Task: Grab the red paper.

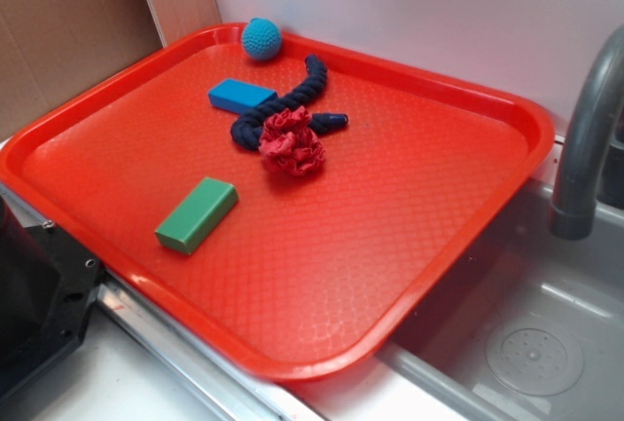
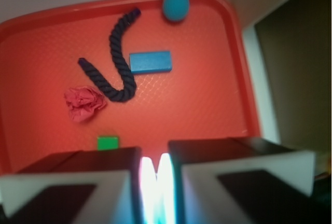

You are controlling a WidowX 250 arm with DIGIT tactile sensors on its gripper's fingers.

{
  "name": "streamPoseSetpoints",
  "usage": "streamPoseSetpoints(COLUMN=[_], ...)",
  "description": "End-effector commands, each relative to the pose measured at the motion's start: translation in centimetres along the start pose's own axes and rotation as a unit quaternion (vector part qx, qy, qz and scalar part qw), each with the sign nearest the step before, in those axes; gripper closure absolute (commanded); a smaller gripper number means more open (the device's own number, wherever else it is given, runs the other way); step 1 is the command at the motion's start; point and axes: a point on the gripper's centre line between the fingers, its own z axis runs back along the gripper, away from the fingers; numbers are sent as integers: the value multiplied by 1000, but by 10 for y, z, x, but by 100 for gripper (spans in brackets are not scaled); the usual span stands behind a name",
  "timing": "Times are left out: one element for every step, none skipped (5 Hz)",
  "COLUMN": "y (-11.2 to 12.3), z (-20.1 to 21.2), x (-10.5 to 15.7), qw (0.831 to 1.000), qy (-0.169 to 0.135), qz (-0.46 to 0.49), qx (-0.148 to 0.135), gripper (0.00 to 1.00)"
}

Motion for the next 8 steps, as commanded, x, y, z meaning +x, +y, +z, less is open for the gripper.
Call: streamPoseSetpoints(y=[-53,-70,-77,-85,-95,-99,-95,-88], z=[-88,-114,-130,-145,-159,-167,-168,-156], x=[23,31,27,14,5,8,18,24], qw=[999,999,999,998,998,997,997,997], qy=[-45,-40,-20,3,24,19,11,7], qz=[-18,-25,-37,-44,-52,-73,-74,-78], qx=[21,-14,-28,-34,-25,-5,3,5], gripper=[0,0,0,0,0,0,100,100])
